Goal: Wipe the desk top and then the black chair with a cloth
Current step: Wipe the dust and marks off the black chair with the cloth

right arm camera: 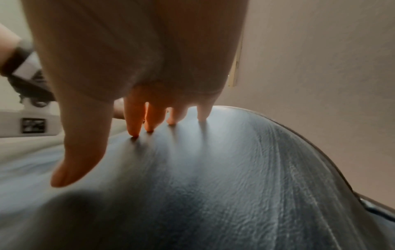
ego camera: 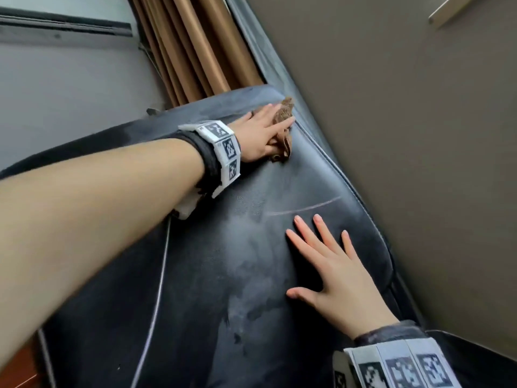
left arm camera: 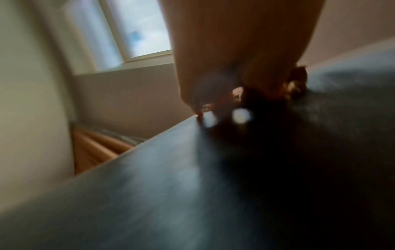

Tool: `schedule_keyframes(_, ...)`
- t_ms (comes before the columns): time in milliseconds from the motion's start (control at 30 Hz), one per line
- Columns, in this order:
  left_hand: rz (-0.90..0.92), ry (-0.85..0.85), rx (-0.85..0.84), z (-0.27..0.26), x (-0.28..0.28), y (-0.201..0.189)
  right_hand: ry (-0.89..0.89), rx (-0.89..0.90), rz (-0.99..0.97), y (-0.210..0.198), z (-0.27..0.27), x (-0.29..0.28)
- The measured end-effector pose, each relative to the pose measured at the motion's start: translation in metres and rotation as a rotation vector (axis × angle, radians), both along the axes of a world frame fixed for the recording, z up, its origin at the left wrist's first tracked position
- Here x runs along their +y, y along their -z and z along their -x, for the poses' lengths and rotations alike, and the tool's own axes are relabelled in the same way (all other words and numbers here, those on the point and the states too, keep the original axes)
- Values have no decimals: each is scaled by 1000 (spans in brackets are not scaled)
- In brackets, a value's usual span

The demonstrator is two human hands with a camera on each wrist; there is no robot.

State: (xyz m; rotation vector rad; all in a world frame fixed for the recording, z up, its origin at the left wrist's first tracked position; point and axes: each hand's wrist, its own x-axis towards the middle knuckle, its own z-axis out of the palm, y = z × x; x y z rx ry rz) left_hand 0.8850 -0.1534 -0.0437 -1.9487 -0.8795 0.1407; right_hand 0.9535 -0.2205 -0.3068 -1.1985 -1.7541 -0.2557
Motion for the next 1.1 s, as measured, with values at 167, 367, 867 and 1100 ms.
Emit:
schedule_keyframes(167, 37, 58, 451, 21, -16, 51, -86, 62, -39, 0, -3, 9)
schedule_keyframes(367, -14, 80, 154, -2, 1, 34, 15, 553, -319, 15, -29, 7)
schedule_keyframes(867, -150, -175, 170, 94, -26, -17, 18, 478, -134, 13, -34, 0)
schedule_keyframes(1100, -144, -6, 402, 141, -37, 6, 26, 166, -140, 9, -1, 13)
